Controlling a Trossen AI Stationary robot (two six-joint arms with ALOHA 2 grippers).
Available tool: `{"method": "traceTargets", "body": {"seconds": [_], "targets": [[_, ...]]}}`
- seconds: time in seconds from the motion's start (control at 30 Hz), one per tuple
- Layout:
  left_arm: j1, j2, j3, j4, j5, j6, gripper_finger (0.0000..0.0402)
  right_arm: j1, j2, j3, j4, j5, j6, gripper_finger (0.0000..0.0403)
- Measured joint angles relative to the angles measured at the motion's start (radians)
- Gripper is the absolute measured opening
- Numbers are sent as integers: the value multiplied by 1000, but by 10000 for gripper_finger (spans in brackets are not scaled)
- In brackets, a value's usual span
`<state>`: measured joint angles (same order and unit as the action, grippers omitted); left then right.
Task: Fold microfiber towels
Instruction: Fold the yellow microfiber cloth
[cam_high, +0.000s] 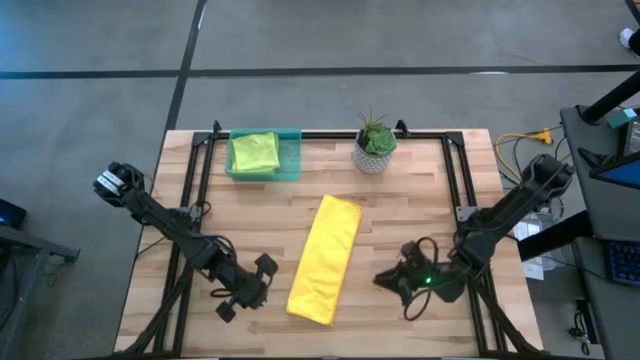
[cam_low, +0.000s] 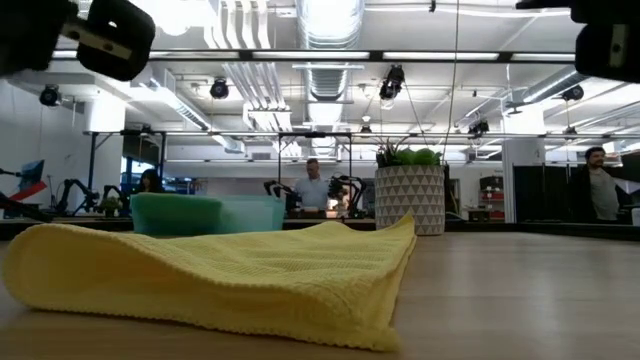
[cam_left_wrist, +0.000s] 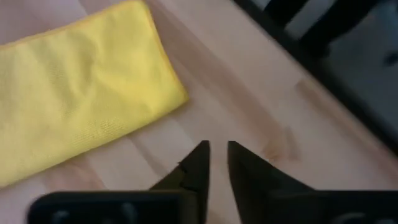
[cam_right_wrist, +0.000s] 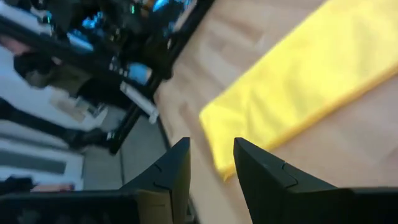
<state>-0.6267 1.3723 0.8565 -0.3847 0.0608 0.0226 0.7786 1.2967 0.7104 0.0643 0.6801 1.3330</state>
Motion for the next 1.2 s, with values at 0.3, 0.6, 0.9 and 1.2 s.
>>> {"method": "traceTargets", "body": {"seconds": [0.3,0.6,0.9,1.2], "targets": [[-2,167,15,96,-65,301,193,2,144,0,183,-115,67,118],[3,324,60,205,-197,463,244,7,131,4,211,-137,66,118],[5,430,116,303,-152,459,237,7,99,5,202,-137,47,118],[5,436,107,322,-149,401,117,7,98,5,202,-137,28,118]]}}
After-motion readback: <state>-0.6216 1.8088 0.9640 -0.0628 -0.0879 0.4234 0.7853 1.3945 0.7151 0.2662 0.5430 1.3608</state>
